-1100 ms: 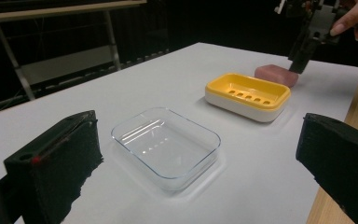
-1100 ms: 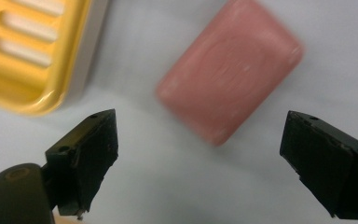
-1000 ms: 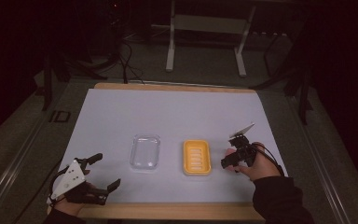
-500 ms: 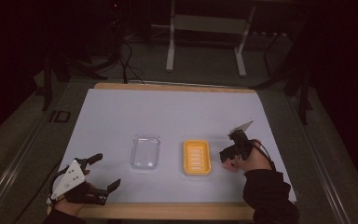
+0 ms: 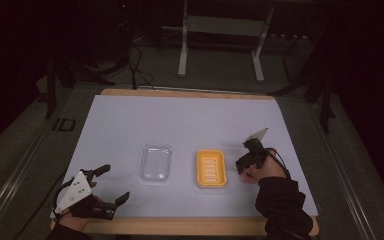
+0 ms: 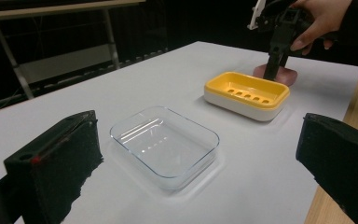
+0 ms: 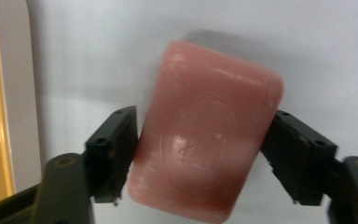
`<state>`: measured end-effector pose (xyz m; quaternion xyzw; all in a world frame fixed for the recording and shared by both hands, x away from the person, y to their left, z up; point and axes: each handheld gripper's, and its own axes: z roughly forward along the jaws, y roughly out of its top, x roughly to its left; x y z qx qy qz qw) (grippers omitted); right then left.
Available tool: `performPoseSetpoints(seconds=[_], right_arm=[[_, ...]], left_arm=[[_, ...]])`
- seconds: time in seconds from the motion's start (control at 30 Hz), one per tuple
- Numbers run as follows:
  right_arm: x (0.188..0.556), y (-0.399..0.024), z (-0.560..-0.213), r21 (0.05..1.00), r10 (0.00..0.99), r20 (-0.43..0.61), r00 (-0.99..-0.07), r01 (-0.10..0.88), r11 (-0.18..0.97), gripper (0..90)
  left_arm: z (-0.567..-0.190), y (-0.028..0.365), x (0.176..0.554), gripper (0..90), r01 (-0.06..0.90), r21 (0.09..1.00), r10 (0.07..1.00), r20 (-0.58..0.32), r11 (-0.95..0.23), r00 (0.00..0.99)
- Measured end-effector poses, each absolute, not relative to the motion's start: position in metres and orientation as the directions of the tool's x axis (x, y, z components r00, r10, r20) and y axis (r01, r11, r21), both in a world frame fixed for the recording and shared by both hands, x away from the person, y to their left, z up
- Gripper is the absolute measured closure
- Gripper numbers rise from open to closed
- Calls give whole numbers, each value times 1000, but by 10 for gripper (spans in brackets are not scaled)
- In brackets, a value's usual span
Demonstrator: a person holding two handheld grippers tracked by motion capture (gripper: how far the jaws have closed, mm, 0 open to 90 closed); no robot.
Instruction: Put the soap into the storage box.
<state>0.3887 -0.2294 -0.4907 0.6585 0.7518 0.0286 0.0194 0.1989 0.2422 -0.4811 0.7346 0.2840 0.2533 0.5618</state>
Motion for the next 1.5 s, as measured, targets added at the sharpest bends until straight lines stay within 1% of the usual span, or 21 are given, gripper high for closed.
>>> performPoseSetpoints(seconds=[0.1,0.43,0.7,0.9,1.0,1.1,1.27,1.3,1.5], right_arm=[[389,-228,-493,63,991,1,-135,989,134,334],[387,-231,-493,100,985,10,-173,980,171,369],[388,-231,-491,118,984,-10,-176,977,176,374],[387,-232,-483,124,983,0,-184,975,182,375],[388,-233,-479,125,985,9,-172,978,170,375],[389,-233,-477,121,984,-1,-180,976,179,375],[388,-231,-473,119,982,-20,-188,975,189,375],[389,-231,-471,120,982,-19,-187,975,188,375],[388,-229,-456,135,983,-18,-184,973,185,375]], left_arm=[[-481,242,199,2,132,969,702,54,-208,711],[-481,242,199,2,133,969,701,53,-208,711],[-481,242,199,2,135,969,705,52,-207,708],[-482,241,199,2,136,967,701,56,-215,711],[-482,242,199,2,137,966,705,60,-220,707],[-479,241,197,2,138,973,713,37,-186,700],[-477,234,194,2,124,971,703,59,-206,709],[-476,232,194,2,116,971,691,62,-208,720],[-475,230,197,2,121,972,689,51,-199,723]])
